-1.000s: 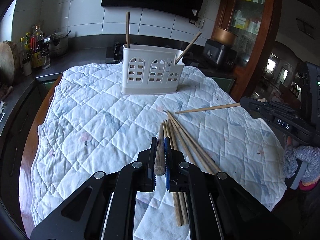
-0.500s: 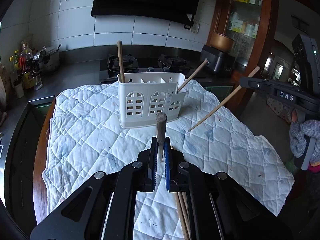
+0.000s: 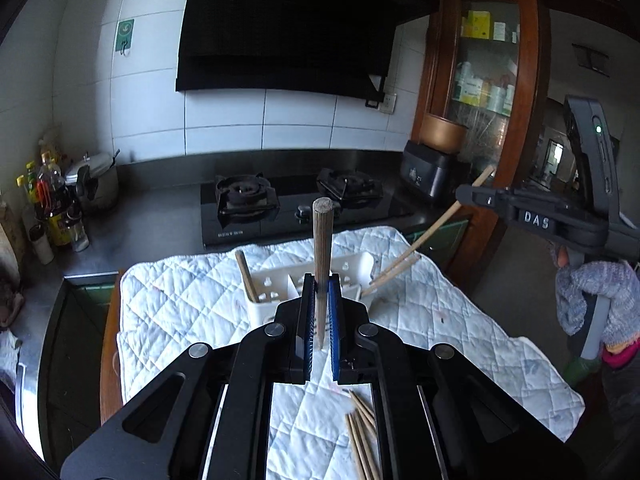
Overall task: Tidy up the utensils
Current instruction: 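Carry the left gripper's chopstick into the white holder and open while the right gripper does likewise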
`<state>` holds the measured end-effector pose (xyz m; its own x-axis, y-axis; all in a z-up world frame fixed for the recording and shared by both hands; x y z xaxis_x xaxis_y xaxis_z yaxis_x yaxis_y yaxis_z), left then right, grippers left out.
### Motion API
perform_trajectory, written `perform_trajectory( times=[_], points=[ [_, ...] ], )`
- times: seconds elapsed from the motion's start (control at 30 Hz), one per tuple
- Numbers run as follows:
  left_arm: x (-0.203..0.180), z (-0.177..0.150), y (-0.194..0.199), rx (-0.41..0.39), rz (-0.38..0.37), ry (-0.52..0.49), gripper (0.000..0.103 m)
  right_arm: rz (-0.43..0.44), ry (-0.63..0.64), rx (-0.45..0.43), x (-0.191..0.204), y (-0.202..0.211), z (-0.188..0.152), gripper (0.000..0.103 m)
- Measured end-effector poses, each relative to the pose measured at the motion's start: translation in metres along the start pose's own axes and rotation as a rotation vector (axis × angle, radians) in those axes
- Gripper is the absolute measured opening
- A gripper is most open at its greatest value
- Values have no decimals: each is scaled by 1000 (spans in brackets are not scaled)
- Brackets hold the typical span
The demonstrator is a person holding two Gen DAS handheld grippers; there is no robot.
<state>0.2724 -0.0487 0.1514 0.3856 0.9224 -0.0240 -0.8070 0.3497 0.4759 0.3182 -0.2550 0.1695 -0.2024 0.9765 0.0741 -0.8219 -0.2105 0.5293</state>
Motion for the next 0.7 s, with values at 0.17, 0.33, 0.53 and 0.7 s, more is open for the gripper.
perform_trajectory(
  times=[0.17, 0.33, 0.53, 0.7],
  points=[
    [12, 32, -6, -42, 46, 13, 5, 3, 2, 15, 2, -19, 6, 7],
    [27, 48, -17, -63, 81, 39, 5, -2, 10, 37, 1, -35, 2, 7],
    [40, 48, -37, -58, 101, 78, 5, 1, 4, 77, 0, -55, -10, 7],
    [50, 36, -60, -17, 109, 101, 5, 2, 7, 106, 1, -67, -20, 7]
  ],
)
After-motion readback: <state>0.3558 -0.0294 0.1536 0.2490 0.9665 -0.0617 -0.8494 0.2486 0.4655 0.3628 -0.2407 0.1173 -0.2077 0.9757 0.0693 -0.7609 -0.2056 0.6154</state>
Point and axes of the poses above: each gripper's, at about its wrist camera, not at the fingertips, and y roughly against the way its jaws point, x to its left, z to its top, the point moved 3 cm from there along -y, roughly the way its jaws point, and after that the axes turned 6 degrees about -y, right-handed, at the moved point
